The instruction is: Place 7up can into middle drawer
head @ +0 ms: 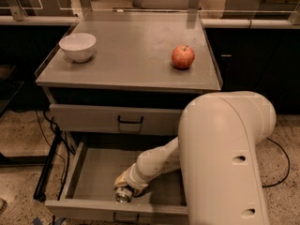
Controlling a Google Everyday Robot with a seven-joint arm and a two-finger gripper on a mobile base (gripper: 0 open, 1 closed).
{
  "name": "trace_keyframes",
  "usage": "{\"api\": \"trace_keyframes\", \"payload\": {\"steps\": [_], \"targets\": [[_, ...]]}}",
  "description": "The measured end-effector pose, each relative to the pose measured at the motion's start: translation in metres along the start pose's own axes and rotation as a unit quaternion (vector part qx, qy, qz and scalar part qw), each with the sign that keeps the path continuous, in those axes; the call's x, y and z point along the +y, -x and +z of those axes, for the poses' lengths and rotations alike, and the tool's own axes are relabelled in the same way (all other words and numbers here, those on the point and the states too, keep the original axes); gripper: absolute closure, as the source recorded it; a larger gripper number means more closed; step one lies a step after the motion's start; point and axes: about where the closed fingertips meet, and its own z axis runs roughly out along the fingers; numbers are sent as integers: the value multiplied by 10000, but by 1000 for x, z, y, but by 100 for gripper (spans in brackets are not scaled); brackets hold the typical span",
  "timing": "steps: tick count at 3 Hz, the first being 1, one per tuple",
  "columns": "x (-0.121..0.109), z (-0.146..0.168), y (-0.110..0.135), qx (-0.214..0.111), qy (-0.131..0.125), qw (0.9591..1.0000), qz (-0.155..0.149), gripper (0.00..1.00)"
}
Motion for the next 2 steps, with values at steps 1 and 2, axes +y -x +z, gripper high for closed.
{"api": "trace_keyframes", "payload": {"steps": [1, 2], "targets": [[0, 0, 0, 1, 0, 10000, -1, 0], [0, 0, 0, 1, 0, 10000, -1, 0]]}}
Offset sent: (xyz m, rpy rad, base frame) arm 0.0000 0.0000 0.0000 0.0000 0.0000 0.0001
